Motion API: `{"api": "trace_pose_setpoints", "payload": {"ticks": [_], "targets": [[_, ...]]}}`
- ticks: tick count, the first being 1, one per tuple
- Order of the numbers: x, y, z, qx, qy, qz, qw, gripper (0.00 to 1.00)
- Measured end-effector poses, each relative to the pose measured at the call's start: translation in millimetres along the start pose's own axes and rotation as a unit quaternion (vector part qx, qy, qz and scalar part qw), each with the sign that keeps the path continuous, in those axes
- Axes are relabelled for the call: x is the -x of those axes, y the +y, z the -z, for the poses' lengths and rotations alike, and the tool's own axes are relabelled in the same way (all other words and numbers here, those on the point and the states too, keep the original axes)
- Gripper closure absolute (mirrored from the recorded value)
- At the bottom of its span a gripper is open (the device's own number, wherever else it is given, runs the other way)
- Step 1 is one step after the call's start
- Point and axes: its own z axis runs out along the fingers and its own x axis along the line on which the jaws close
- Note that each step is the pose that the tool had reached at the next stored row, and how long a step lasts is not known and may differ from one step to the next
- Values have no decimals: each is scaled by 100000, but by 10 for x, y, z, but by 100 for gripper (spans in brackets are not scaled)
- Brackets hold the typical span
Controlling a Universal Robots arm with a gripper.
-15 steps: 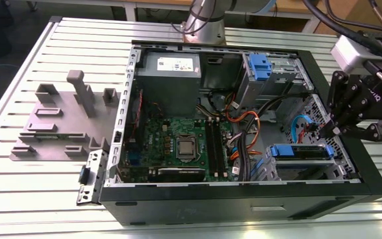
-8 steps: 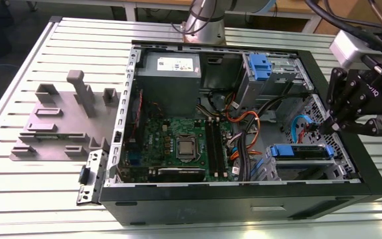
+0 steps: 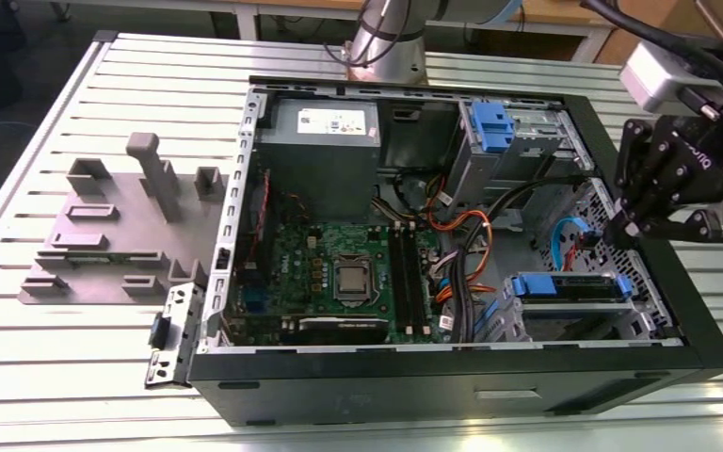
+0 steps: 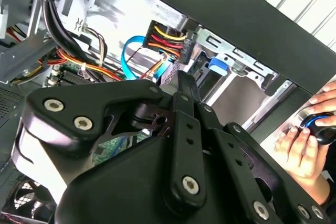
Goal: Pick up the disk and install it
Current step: 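Insert the first disk wire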
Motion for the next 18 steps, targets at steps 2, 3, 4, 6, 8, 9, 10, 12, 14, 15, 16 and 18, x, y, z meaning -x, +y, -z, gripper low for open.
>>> {"api": "trace_pose_setpoints", "payload": {"ticks": [2, 3, 4, 6, 8, 9, 10, 12, 14, 15, 16, 18], "targets": [[3, -21, 1, 262, 8, 3, 100000, 89], [4, -37, 1, 460, 10, 9, 99999, 89], [5, -51, 3, 638, 21, 17, 99998, 89], [6, -72, 3, 1052, 41, 25, 99994, 89], [10, -85, 4, 1500, 64, 33, 99989, 89], [11, -89, 4, 1666, 66, 42, 99986, 89], [12, -92, 4, 1794, 64, 66, 99984, 89], [17, -95, 4, 2029, 69, 122, 99979, 89], [25, -95, 6, 2122, 98, 139, 99977, 89], [29, -95, 7, 2125, 130, 137, 99977, 89], [32, -96, 7, 2127, 145, 140, 99977, 89], [38, -96, 8, 2124, 180, 142, 99977, 89]]}}
